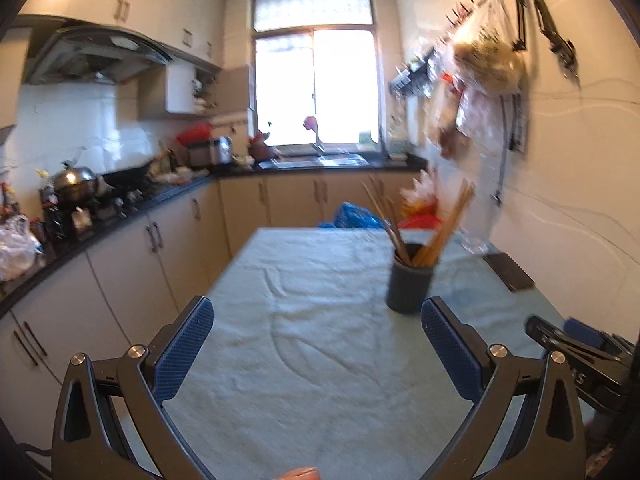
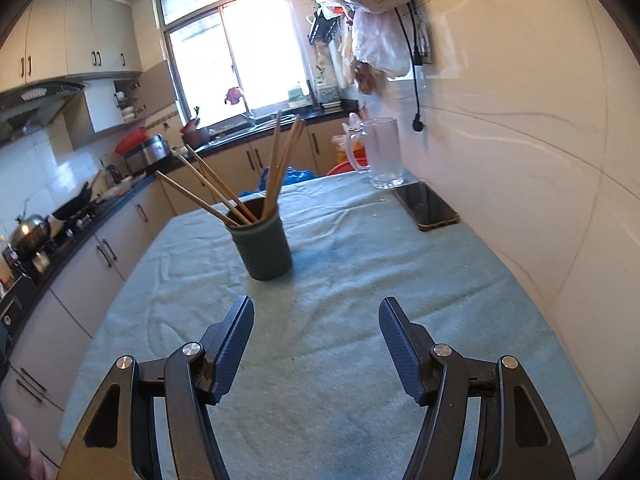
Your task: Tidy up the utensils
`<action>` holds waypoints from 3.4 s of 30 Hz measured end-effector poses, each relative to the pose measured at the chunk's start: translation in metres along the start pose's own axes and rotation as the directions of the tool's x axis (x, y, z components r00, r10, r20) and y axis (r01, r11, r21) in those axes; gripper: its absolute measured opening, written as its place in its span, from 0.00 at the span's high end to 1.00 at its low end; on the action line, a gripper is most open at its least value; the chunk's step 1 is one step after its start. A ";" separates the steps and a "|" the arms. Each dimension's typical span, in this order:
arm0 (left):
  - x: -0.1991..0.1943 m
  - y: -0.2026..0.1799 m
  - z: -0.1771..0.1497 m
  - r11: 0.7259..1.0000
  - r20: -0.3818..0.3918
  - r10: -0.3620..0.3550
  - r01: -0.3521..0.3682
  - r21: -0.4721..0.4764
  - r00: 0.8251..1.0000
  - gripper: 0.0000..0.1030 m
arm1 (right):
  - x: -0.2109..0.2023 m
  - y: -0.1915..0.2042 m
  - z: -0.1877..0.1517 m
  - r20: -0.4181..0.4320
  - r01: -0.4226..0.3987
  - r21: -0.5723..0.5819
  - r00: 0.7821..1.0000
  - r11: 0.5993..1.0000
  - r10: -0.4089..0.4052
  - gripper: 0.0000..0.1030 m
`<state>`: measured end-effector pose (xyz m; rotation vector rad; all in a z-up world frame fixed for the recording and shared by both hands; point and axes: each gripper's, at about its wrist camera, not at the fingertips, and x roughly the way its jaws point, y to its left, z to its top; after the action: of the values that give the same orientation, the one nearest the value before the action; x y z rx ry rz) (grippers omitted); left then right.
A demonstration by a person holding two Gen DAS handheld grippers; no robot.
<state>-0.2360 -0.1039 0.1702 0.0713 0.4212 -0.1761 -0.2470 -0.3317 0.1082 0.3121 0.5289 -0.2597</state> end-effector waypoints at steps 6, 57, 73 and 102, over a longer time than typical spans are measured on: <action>0.015 -0.014 -0.009 0.998 -0.087 -0.046 0.048 0.027 0.995 0.00 | -0.005 -0.006 0.001 0.035 0.061 -0.018 0.998 0.998 -0.060 0.30; 0.092 -0.037 -0.039 0.994 -0.332 -0.109 0.108 -0.021 0.937 0.00 | 0.041 -0.025 -0.015 -0.027 0.167 -0.108 0.985 0.980 -0.171 0.27; 0.094 -0.035 -0.039 0.995 -0.337 -0.102 0.101 -0.021 0.936 0.00 | 0.042 -0.022 -0.017 -0.029 0.164 -0.117 0.985 0.980 -0.168 0.27; 0.042 -0.021 -0.006 0.999 -0.004 0.034 -0.034 0.011 0.999 0.00 | 0.016 -0.005 0.000 0.168 0.098 -0.198 0.984 0.975 -0.065 0.21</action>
<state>-0.2042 -0.1303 0.1469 0.0894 0.4227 -0.1452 -0.2351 -0.3386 0.0984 0.0667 0.4053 -0.3047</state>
